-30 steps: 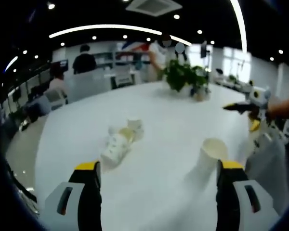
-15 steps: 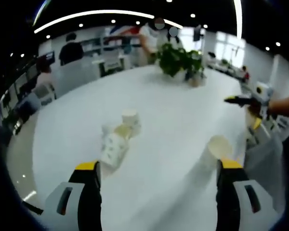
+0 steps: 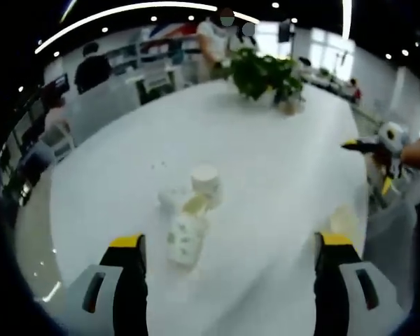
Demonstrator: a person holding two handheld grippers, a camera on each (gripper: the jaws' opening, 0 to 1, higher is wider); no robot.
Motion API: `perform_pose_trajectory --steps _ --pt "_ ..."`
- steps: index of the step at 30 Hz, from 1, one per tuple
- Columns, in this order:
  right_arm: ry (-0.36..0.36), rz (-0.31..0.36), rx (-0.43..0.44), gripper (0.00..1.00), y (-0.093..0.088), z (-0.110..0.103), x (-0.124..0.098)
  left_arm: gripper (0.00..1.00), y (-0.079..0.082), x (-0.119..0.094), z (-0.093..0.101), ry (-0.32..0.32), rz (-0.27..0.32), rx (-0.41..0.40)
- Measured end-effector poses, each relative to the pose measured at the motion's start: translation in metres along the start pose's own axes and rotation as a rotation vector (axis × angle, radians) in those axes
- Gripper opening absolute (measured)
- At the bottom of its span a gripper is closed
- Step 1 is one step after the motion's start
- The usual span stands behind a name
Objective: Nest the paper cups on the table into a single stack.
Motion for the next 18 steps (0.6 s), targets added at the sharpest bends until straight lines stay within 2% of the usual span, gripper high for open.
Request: perform_pose_trajectory --steps 4,11,14,17,18 --pt "0.000 -0.009 0.012 1.00 -0.006 0.000 0.000 0.98 0.008 0.010 -0.006 -0.013 -0.032 0.017" --pt "-0.004 -0.011 0.025 1.00 -0.010 0.001 0.001 0.98 0.011 0.035 -0.019 -0.050 -0.156 0.074" --pt "-0.004 -0.016 0.030 1.00 -0.013 0.003 0.003 0.98 0.013 0.043 -0.030 -0.011 -0.188 0.106" --pt "-0.009 -0.009 0.037 1.00 -0.012 0.004 0.004 0.95 0.014 0.049 -0.029 -0.023 -0.205 0.099" --pt "-0.009 -0.010 0.038 1.00 -0.012 0.005 0.005 0.94 0.014 0.054 -0.034 -0.022 -0.207 0.099"
Point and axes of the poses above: the point that each gripper's makers call its tool centre point, and the gripper's own axes: x roughly forward along the fingers, z roughly to its right, y roughly out of its top, the point moved 2 cm from there along -x, roughly backward along the fingers, and after that the axes turned 5 degrees about y, right-handed, at the moved point
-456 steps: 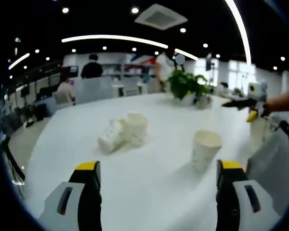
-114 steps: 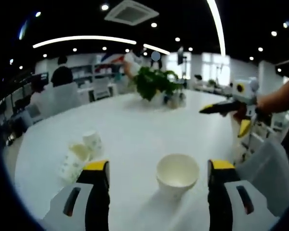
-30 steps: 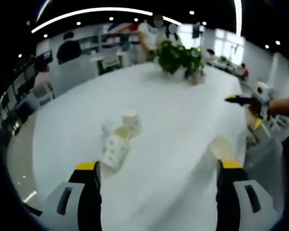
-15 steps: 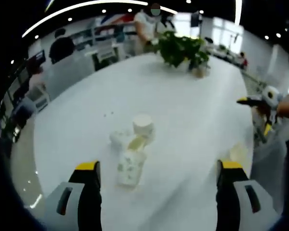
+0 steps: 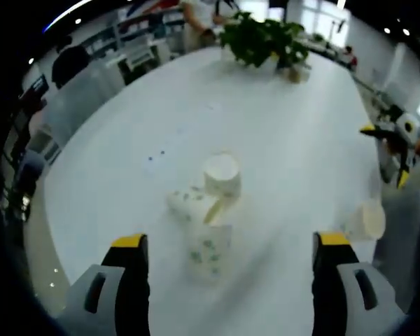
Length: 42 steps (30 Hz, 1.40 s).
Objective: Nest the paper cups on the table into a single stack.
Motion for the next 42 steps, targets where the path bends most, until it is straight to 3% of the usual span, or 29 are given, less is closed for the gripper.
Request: perform_pose_trajectory --steps 7,13,16,22,29,36,42 --pt "0.002 -0.012 0.010 1.00 -0.007 0.003 0.001 0.88 -0.018 0.034 -0.008 -0.023 -0.086 0.033" --pt "0.003 -0.019 0.021 1.00 -0.014 0.002 0.001 0.75 -0.033 0.058 -0.009 -0.039 -0.155 0.002" --pt "-0.002 -0.022 0.032 1.00 -0.016 0.003 0.000 0.74 -0.042 0.068 -0.008 -0.050 -0.194 -0.010" --pt "-0.012 -0.012 0.045 1.00 -0.018 0.005 -0.002 0.69 -0.053 0.087 -0.014 -0.047 -0.233 0.010" --pt "-0.012 -0.019 0.059 1.00 -0.025 0.007 0.000 0.62 -0.052 0.100 -0.008 -0.070 -0.250 0.007" --pt "-0.009 -0.022 0.068 1.00 -0.025 0.010 0.002 0.58 -0.055 0.108 -0.013 -0.038 -0.283 0.025" --pt "-0.010 -0.019 0.069 1.00 -0.025 0.011 0.002 0.52 -0.051 0.110 -0.014 -0.034 -0.275 0.025"
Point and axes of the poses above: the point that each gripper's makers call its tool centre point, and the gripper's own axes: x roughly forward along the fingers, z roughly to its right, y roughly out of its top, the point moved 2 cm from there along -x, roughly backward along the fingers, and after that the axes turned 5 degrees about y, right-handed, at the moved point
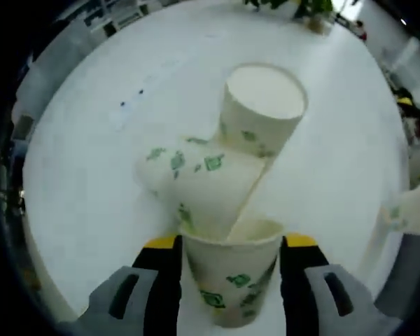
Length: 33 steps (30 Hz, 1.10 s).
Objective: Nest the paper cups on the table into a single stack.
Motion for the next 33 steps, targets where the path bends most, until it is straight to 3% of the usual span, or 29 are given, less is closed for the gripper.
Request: perform_pose_trajectory --steps 2,33 --pt "0.001 -0.003 -0.001 1.00 0.000 -0.001 0.000 0.48 -0.001 -0.001 0.004 -0.016 -0.005 0.012" --pt "0.005 0.009 -0.017 1.00 0.008 -0.006 -0.001 0.41 -0.023 -0.022 0.017 -0.059 -0.023 0.052"
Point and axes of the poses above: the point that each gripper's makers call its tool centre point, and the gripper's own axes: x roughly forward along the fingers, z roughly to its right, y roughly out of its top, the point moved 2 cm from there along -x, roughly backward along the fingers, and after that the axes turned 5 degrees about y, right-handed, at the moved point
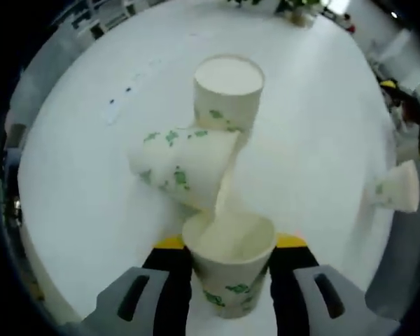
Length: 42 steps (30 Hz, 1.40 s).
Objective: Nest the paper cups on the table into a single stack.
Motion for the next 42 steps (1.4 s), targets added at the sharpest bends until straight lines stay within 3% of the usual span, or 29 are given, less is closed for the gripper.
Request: perform_pose_trajectory --steps 14,21,30,34,42 --pt "0.007 0.010 -0.024 1.00 0.010 -0.001 0.000 0.40 -0.003 -0.012 0.011 0.013 0.052 -0.027" --pt "0.012 0.013 -0.031 1.00 0.012 -0.004 0.000 0.40 -0.005 -0.020 0.023 0.023 0.058 0.014" --pt "0.019 0.029 -0.042 1.00 0.020 -0.009 0.000 0.39 -0.008 -0.025 0.030 0.022 0.090 -0.021" --pt "0.015 0.034 -0.047 1.00 0.022 -0.008 -0.002 0.39 -0.001 -0.036 0.032 0.019 0.168 -0.033" --pt "0.004 0.039 -0.057 1.00 0.028 -0.009 -0.005 0.38 0.021 -0.068 0.034 0.018 0.423 -0.144"
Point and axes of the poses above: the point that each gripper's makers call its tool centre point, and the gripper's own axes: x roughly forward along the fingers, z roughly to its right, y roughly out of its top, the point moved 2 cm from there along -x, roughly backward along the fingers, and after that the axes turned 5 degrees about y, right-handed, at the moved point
